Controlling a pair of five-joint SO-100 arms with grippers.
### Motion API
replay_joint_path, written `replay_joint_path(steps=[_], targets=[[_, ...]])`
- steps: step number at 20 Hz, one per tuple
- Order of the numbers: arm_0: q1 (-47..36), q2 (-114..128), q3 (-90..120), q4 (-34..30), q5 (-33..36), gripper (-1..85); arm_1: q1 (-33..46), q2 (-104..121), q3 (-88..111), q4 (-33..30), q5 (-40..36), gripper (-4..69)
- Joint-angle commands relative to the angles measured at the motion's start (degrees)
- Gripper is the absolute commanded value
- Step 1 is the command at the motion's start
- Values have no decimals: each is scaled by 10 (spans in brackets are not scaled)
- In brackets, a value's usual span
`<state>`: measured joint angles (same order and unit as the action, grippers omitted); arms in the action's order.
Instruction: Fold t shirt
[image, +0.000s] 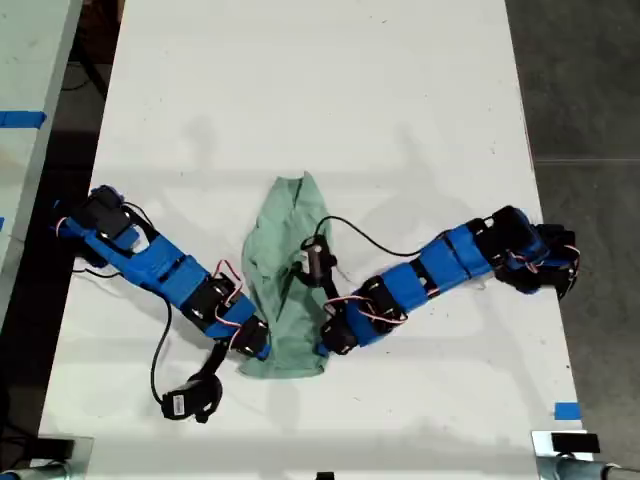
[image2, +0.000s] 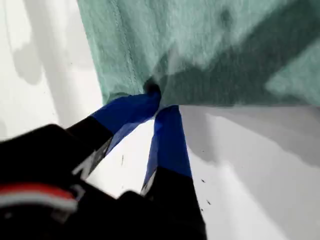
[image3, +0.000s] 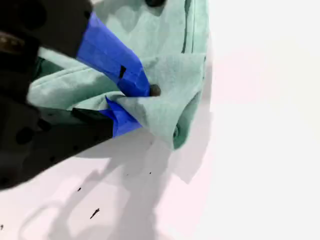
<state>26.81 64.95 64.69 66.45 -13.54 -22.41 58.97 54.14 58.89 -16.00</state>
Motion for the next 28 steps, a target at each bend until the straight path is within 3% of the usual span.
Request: replay_joint_path(steps=[1, 5, 11, 12, 13, 14, 19, 23, 28], targets=[[-4, 112, -42, 62, 16, -3, 14, 131, -47, 26, -48, -7], [-113, 240, -30, 159, 109, -3, 101, 279, 0, 86, -107, -7], [-336, 300, -11, 208, 259, 0, 308, 345, 74, 135, -226, -6], [-378, 296, 1, 209, 289, 68, 341, 324, 69, 132, -263, 69], [-423, 291, 20, 214, 308, 214, 374, 302, 66, 130, -293, 324], [-468, 286, 45, 214, 330, 255, 407, 282, 63, 129, -313, 407], [-643, 275, 97, 246, 410, 367, 497, 301, 51, 175, -323, 274], [-671, 374, 130, 247, 398, 301, 527, 367, 51, 246, -332, 223], [-658, 539, 192, 248, 372, 282, 526, 460, 76, 356, -334, 195]])
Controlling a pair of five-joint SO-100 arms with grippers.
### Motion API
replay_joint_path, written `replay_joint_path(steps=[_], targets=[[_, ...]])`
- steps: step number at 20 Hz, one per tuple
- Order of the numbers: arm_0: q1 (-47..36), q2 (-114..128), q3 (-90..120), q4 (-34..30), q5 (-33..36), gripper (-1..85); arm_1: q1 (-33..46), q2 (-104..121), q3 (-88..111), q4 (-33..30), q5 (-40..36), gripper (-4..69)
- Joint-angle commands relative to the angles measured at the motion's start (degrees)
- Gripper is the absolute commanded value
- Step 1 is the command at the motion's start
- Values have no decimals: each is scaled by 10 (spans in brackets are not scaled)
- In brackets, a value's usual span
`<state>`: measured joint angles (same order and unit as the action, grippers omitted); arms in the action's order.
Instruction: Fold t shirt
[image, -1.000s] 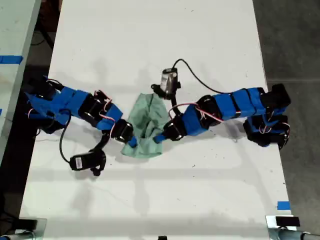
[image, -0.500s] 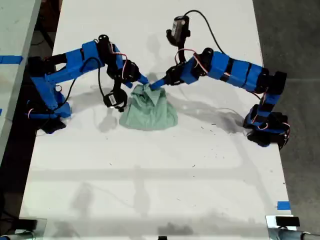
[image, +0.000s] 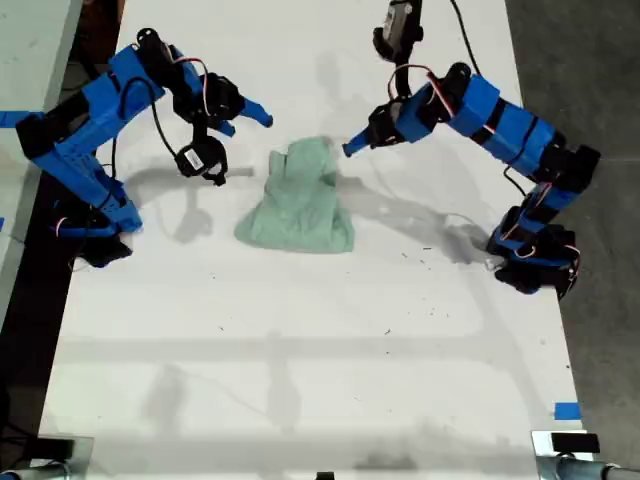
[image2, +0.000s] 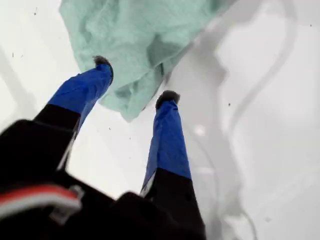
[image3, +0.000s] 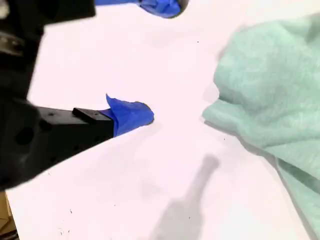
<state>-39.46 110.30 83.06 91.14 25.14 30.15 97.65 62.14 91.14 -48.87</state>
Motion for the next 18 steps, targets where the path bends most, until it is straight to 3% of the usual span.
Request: replay_joint_path(steps=[1, 3, 5, 8, 12, 16, 18], targets=[[23, 133, 28, 2, -31, 281, -6, 99, 0, 62, 2, 190], [105, 245, 83, 2, -90, 246, -42, 191, 60, 87, 22, 184], [216, 367, 166, -1, -181, 215, -90, 344, 200, 87, 83, 117], [374, 512, 338, -44, -328, 29, -215, 575, 444, 66, 214, 39], [504, 616, 619, -203, -394, -3, -373, 746, 740, -7, 358, 18], [541, 954, 929, -294, -430, -3, -439, 918, 941, -60, 402, 22], [563, 949, 1022, -376, -437, -3, -465, 1016, 1019, -53, 423, 49]])
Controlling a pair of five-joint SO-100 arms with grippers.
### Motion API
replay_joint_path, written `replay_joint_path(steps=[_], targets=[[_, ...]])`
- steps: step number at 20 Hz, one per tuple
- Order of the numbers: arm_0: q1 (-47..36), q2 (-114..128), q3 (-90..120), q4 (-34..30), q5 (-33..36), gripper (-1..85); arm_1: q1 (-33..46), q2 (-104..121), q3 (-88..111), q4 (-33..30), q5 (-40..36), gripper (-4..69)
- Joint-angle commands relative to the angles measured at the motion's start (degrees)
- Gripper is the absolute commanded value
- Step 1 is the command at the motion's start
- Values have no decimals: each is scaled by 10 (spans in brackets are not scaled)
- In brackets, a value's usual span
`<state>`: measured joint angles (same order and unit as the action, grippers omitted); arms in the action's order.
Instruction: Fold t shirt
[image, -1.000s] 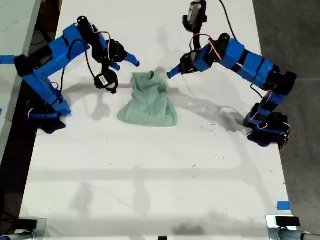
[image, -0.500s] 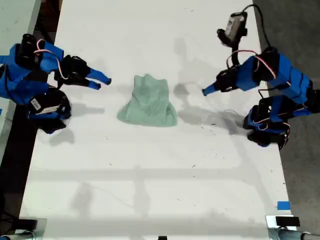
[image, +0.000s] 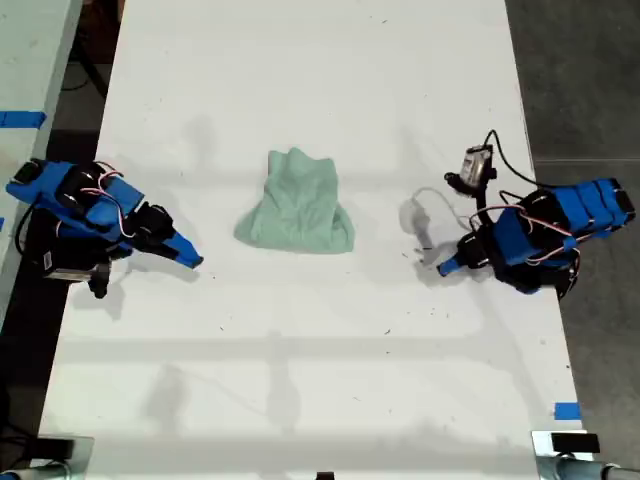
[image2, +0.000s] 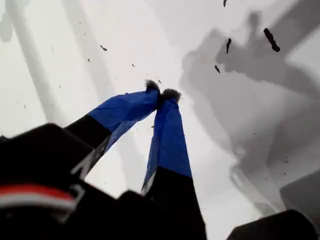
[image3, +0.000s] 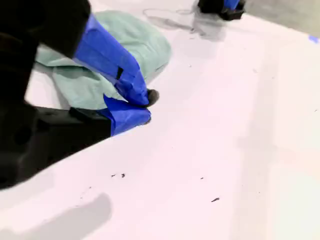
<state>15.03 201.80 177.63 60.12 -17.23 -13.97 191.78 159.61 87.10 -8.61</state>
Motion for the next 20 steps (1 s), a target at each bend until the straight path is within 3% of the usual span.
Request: replay_joint_path(steps=[1, 4, 7, 9, 10, 13, 14, 17, 20], targets=[[20, 35, 107, -99, -14, -3, -33, 84, 67, -10, 29, 59], [6, 36, 107, -88, -13, 22, -36, 87, 105, -16, 1, 24], [1, 36, 107, -40, -11, 115, -26, 79, 156, -54, -54, 27], [9, 32, 108, -17, 36, 112, -18, 86, 170, -71, -237, 32], [9, 32, 108, -17, 69, 115, -18, 86, 171, -74, -275, 29], [-2, 32, 108, -17, 229, 115, -25, 86, 171, -76, -296, 29], [-4, 32, 108, -17, 248, 115, -25, 86, 171, -76, -296, 29], [-18, 32, 108, -17, 248, 115, -24, 86, 171, -76, -306, 29], [-65, 32, 108, -17, 248, 115, -22, 86, 172, -78, -396, 29]])
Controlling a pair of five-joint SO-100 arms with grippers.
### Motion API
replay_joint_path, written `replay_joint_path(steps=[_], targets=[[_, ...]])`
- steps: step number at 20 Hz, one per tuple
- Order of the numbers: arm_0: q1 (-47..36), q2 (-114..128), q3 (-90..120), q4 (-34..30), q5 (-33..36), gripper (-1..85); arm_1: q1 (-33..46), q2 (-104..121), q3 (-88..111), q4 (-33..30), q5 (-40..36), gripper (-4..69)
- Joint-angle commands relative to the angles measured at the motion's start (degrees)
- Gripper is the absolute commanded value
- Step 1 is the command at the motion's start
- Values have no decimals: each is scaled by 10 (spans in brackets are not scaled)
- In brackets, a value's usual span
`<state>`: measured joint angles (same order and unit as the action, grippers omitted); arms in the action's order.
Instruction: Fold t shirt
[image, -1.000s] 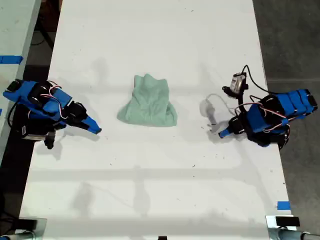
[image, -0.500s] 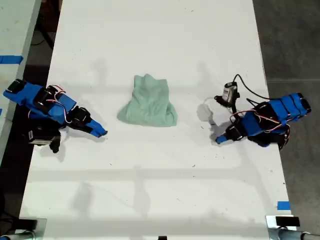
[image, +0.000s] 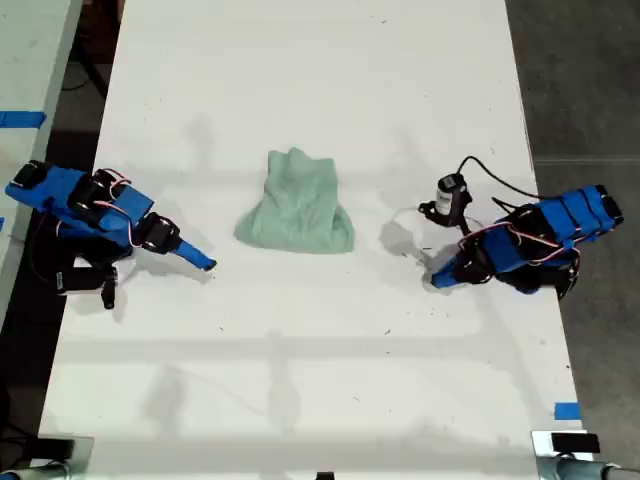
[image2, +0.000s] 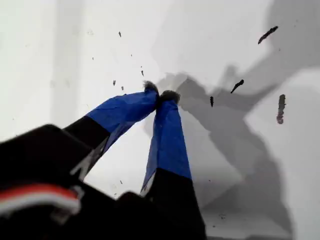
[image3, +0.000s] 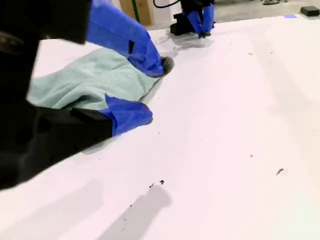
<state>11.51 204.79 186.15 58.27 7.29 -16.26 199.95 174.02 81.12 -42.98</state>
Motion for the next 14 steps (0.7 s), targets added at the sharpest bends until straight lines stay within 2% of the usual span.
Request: replay_joint_path(steps=[1, 6, 14], targets=[[-42, 2, 23, 2, 3, 115, 1, 4, 29, -19, -52, 28], [-72, 2, 23, 2, 3, 115, 1, 4, 29, -19, -52, 27], [-72, 2, 23, 2, 3, 115, 1, 4, 29, -19, -51, 27]])
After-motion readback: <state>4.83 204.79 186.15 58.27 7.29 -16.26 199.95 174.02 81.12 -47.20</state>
